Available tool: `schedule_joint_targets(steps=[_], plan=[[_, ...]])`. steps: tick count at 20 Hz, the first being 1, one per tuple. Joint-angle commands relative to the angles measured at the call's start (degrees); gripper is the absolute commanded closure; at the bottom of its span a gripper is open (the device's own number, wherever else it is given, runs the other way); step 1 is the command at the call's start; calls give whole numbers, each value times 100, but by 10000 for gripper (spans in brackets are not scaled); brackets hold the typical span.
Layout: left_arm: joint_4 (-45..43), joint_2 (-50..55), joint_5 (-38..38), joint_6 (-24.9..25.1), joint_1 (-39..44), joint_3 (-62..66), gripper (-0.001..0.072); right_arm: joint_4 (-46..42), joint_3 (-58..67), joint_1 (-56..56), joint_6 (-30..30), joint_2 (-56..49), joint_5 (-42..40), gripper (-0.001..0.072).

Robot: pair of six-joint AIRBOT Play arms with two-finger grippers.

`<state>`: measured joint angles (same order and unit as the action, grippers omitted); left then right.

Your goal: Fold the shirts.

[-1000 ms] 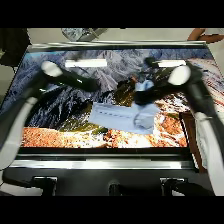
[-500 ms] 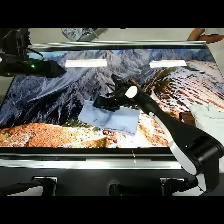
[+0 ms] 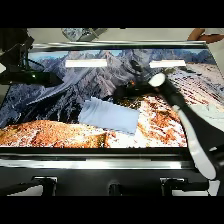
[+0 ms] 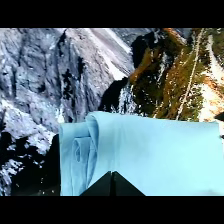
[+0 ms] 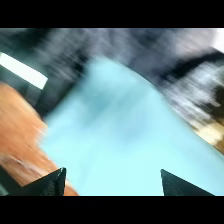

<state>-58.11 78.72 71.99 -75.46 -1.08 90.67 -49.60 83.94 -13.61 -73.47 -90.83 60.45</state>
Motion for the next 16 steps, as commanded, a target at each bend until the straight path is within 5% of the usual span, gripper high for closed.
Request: schedule_joint_targets(steps=[1, 6, 10, 11, 12, 14, 16], plan=[[-24, -9, 9, 50, -293, -61, 681, -2669, -411, 780, -505, 330, 2367, 51], [7, -9, 98, 26, -232, -61, 681, 391, -2553, 866, -33, 284, -264, 30], [7, -9, 221, -15, -72, -61, 681, 1008, -2844, 863, 90, -39, -411, 71], [7, -9, 216, -17, -31, -61, 681, 1086, -2844, 863, 164, -63, -452, 263], [4, -9, 216, -17, 7, -61, 681, 1211, -2841, 866, 356, -50, -520, 644], [2, -9, 216, -39, 57, -61, 681, 1720, -2756, 922, 1427, 131, -636, 654], [0, -7, 216, -59, 63, -61, 681, 1633, -2371, 1246, 1775, 564, -315, 655]])
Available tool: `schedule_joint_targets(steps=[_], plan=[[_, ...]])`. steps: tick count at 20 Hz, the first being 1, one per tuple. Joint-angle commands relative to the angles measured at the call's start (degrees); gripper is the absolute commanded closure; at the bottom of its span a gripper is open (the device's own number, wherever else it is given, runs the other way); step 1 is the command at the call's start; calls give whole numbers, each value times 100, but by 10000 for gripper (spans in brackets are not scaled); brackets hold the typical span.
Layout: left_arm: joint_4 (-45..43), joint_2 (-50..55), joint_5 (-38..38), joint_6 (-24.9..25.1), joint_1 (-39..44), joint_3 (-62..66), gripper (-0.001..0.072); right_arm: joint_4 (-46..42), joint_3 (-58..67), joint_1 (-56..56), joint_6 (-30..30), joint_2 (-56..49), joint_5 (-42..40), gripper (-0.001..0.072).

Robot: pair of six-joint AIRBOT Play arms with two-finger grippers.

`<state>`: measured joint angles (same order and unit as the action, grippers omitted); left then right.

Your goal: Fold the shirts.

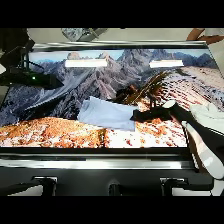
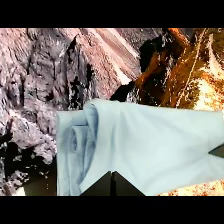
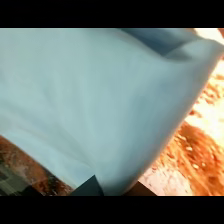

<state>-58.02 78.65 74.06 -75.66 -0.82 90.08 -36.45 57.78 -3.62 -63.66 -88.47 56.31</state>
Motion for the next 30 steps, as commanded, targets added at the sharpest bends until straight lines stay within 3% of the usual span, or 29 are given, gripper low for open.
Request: schedule_joint_targets(steps=[1, 5, 8, 15, 21, 24, 26, 30], plan=[[-9, 0, 9, -39, 37, -2, 681, 164, 494, 529, 750, 568, 291, 655], [-11, 4, -9, -22, 37, -20, 681, -1403, 1788, 2153, -293, 1453, 1519, 654], [-9, 7, -13, 70, 42, -179, 680, -2297, 2693, 3230, -483, 1827, 2577, 654], [-7, 4, -404, 107, 214, -627, 681, -2369, 3814, 4774, -966, 2072, 3694, 653], [-7, 4, -557, 245, 358, -933, 681, -2476, 4483, 6033, -1123, 2074, 4133, 653], [-7, 4, -608, 247, 367, -1086, 680, -2879, 4542, 6561, -1069, 2098, 4865, 653], [-4, 9, -697, 243, 385, -1139, 680, -3923, 4275, 6592, -951, 2249, 4975, 654], [-7, 9, -717, 243, 428, -1137, 680, -5115, 2612, 6592, -807, 2874, 4968, 654]])
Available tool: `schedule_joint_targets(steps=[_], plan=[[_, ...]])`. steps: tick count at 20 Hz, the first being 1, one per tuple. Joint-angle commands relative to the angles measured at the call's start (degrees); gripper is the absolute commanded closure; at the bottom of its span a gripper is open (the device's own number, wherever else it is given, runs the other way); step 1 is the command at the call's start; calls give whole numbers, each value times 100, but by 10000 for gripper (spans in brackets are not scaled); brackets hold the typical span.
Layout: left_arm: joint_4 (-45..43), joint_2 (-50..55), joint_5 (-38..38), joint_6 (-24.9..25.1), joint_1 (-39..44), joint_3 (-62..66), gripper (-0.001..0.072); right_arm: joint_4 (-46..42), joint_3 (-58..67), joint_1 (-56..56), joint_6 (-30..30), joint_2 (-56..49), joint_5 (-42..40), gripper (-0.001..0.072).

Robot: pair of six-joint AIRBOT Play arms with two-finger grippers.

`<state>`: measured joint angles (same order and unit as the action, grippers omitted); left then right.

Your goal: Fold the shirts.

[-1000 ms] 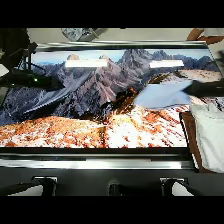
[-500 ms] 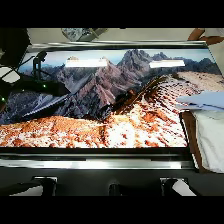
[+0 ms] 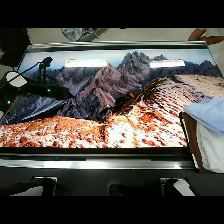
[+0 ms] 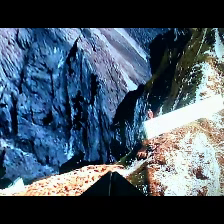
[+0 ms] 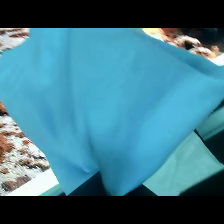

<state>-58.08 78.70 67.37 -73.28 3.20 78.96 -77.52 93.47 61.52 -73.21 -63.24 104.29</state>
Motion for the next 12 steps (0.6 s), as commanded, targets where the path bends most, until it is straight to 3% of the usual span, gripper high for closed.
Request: schedule_joint_targets(steps=[1, 6, 7, 8, 9, 12], plan=[[2, 4, -57, 2, 31, -24, 681, -1097, -1650, 79, 256, 483, 146, 653], [2, 4, 9, 2, 59, -24, 681, -1069, -4170, 79, 302, 837, -625, 646], [2, -4, 66, 4, 59, -22, 681, -1075, -4275, 79, 284, 828, -728, 502], [2, -20, 98, 2, 59, -20, 680, -1078, -4238, 79, 293, 837, -894, 283], [4, -50, 116, 2, 59, -17, 681, -1119, -4054, 79, 511, 841, -968, 140], [-2, -243, 120, 2, 44, 157, 680, -1580, -2730, 79, 855, 828, -1346, 110]])
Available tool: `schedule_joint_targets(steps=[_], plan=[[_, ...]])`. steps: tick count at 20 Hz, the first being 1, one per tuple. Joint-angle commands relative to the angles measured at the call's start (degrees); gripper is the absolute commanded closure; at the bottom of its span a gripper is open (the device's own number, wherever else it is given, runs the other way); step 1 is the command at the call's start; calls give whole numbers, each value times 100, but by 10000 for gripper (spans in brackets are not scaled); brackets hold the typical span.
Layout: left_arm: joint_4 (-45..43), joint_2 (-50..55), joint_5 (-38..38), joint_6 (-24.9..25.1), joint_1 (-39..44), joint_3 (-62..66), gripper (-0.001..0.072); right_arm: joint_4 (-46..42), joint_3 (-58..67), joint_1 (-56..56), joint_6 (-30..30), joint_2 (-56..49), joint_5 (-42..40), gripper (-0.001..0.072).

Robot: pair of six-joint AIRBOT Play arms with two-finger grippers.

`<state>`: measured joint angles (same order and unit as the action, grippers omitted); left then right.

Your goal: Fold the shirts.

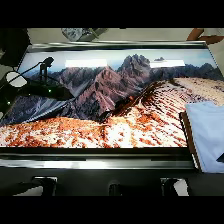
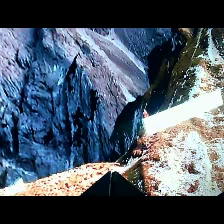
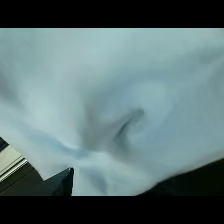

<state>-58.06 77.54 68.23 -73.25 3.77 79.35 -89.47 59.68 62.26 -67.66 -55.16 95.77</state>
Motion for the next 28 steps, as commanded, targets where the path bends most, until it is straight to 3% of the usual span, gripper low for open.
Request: schedule_joint_targets(steps=[1, 4, 6, 8, 10, 11, 12, 13, 14, 15, 19, 28], plan=[[-4, -199, 35, 2, -52, 313, 681, -396, 1305, 2, 413, 22, -973, 114], [-584, -269, -55, -61, -122, 1353, 682, 634, 3018, -168, 688, 22, -3040, 156], [-1882, -264, -490, -667, 24, 2035, 683, 1676, 3576, -802, 713, 24, -3875, 262], [-3394, -262, -726, -1434, 260, 2253, 682, 2221, 3600, -1985, 737, -52, -3947, 270], [-3958, -151, -175, -1996, 374, 2194, 675, 1797, 3504, -3578, 634, -446, -3082, 276], [-3840, -55, 330, -2094, 374, 2111, 599, 1508, 3403, -4297, 391, -741, -2570, 277], [-3744, 46, 933, -2085, 374, 1950, 422, 1241, 3287, -5007, 48, -1123, -1969, 277], [-3724, 133, 1565, -2090, 376, 1657, 193, 1073, 3182, -5571, -151, -1510, -1552, 272], [-3727, 168, 1971, -2070, 380, 1228, 96, 1058, 3064, -6072, -184, -1919, -1248, 248], [-3687, 109, 1954, -2059, 382, 737, 96, 1075, 3018, -6428, -175, -2280, -1058, 193], [-3449, -516, 960, -2197, 531, -680, 96, 1012, 3018, -7108, -118, -3077, -1182, 198], [-3449, -555, 833, -2175, 553, -767, 96, 791, 3018, -7180, 11, -3139, -1176, 200]])
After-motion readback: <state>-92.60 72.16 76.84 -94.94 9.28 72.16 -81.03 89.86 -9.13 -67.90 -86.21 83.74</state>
